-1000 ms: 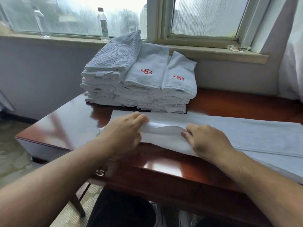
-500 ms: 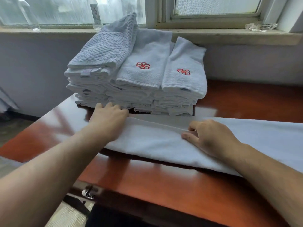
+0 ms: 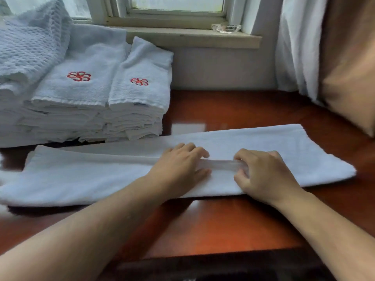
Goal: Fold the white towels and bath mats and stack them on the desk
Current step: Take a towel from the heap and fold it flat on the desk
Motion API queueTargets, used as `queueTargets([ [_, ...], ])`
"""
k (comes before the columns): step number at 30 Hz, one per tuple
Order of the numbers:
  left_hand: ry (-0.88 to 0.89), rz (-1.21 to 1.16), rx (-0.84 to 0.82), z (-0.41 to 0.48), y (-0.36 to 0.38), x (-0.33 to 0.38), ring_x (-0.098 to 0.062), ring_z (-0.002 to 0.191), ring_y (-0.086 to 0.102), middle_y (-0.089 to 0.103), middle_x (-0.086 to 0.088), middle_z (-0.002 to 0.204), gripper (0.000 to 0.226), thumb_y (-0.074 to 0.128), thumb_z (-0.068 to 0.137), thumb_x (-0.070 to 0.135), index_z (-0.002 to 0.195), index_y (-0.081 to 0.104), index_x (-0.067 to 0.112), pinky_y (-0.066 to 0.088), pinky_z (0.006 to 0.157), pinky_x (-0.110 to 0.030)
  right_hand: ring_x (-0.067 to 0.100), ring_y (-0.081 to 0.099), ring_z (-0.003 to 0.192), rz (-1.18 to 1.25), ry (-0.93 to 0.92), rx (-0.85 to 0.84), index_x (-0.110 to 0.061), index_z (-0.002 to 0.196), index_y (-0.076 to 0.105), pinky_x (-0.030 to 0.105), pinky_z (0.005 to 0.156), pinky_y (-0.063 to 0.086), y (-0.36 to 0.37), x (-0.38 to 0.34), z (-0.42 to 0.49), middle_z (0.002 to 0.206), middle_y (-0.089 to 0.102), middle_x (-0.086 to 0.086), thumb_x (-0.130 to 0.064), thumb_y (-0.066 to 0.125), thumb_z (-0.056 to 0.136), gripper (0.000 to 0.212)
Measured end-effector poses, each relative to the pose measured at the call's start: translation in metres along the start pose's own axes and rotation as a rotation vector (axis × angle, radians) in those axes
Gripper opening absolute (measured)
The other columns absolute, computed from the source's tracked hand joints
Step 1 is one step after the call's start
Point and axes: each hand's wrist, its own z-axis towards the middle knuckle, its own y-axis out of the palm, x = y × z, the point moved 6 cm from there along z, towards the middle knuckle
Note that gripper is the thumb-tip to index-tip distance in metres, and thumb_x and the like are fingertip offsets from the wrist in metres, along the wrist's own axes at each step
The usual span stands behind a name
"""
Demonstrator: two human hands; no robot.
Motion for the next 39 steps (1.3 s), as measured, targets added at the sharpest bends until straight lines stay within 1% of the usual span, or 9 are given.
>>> queueTargets([
  [4, 0.078, -0.086, 0.070, 0.026, 0.014, 0.038, -0.018, 0.103, 0.059, 0.064, 0.010, 0.110, 0.026, 0.050, 0.098, 0.052, 0.112, 0.061, 0.032, 0.039, 0.073, -0.031, 0.028, 0.062, 0.072, -0.087, 0.237, 0.069, -0.017, 0.081, 0.063, 0.039, 0.081, 0.037, -0.017, 0.086, -0.032, 0.070, 0.064, -0.004, -0.030, 0.052, 0.083, 0.018],
  [7, 0.078, -0.060, 0.133, 0.035, 0.017, 0.046, -0.019, 0.093, 0.059, 0.065, 0.010, 0.099, 0.030, 0.048, 0.097, 0.055, 0.102, 0.061, 0.029, 0.036, 0.066, -0.031, 0.029, 0.063, 0.074, -0.117, 0.307, 0.118, -0.020, 0.077, 0.061, 0.037, 0.084, 0.030, -0.023, 0.127, -0.038, 0.068, 0.064, -0.004, -0.038, 0.064, 0.090, 0.022],
  [13, 0.018, -0.046, 0.223, 0.057, 0.003, 0.039, -0.027, 0.087, 0.059, 0.065, 0.003, 0.091, 0.031, 0.052, 0.095, 0.053, 0.092, 0.061, 0.023, 0.040, 0.063, -0.036, 0.032, 0.059, 0.059, -0.211, 0.133, 0.145, -0.022, 0.069, 0.048, 0.042, 0.079, 0.037, -0.043, 0.147, 0.001, 0.060, 0.061, 0.003, -0.068, 0.044, 0.088, 0.049],
  [21, -0.105, 0.066, 0.208, 0.088, 0.008, 0.006, -0.025, 0.088, 0.059, 0.064, 0.004, 0.090, 0.036, 0.054, 0.094, 0.058, 0.090, 0.062, 0.022, 0.043, 0.064, -0.035, 0.026, 0.061, 0.080, -0.457, 0.031, -0.017, -0.020, 0.079, 0.060, 0.039, 0.075, 0.034, -0.008, 0.163, 0.066, 0.080, 0.065, -0.002, -0.073, 0.026, 0.090, 0.063],
  [24, -0.112, 0.054, 0.223, 0.090, 0.013, -0.001, -0.024, 0.087, 0.057, 0.061, 0.006, 0.087, 0.037, 0.051, 0.094, 0.060, 0.088, 0.059, 0.024, 0.043, 0.064, -0.035, 0.027, 0.054, 0.075, -0.351, 0.050, 0.046, -0.019, 0.071, 0.054, 0.037, 0.073, 0.029, -0.003, 0.171, 0.071, 0.074, 0.058, -0.001, -0.064, 0.026, 0.094, 0.058],
  [30, -0.099, 0.055, 0.233, 0.082, 0.010, -0.018, -0.024, 0.081, 0.055, 0.051, 0.009, 0.075, 0.033, 0.050, 0.094, 0.056, 0.086, 0.055, 0.025, 0.035, 0.060, -0.034, 0.015, 0.049, 0.062, -0.231, 0.158, -0.111, -0.022, 0.065, 0.037, 0.039, 0.080, 0.032, 0.006, 0.190, 0.066, 0.061, 0.049, -0.006, -0.059, 0.032, 0.095, 0.048],
  [34, -0.066, 0.063, 0.330, 0.080, -0.002, -0.013, -0.028, 0.075, 0.056, 0.047, 0.008, 0.069, 0.031, 0.052, 0.096, 0.051, 0.086, 0.054, 0.021, 0.032, 0.057, -0.033, 0.031, 0.052, 0.067, -0.446, 0.070, 0.248, -0.014, 0.073, 0.053, 0.040, 0.070, 0.032, -0.022, 0.171, 0.071, 0.068, 0.054, 0.005, -0.039, 0.060, 0.096, 0.034],
  [37, -0.119, 0.076, 0.209, 0.079, 0.005, -0.016, -0.021, 0.078, 0.049, 0.051, 0.007, 0.080, 0.033, 0.049, 0.096, 0.057, 0.094, 0.054, 0.024, 0.036, 0.060, -0.034, 0.032, 0.050, 0.090, -0.519, 0.189, 0.193, -0.013, 0.094, 0.065, 0.044, 0.082, 0.037, -0.022, 0.154, 0.073, 0.095, 0.057, 0.010, -0.024, 0.060, 0.094, 0.012],
  [39, -0.142, 0.084, 0.152, 0.072, 0.006, -0.025, -0.024, 0.080, 0.051, 0.059, 0.001, 0.090, 0.037, 0.048, 0.095, 0.059, 0.101, 0.054, 0.024, 0.039, 0.063, -0.035, 0.032, 0.049, 0.102, -0.416, 0.270, 0.125, -0.017, 0.106, 0.065, 0.043, 0.089, 0.036, -0.013, 0.132, 0.070, 0.108, 0.058, 0.009, -0.018, 0.053, 0.094, 0.018],
])
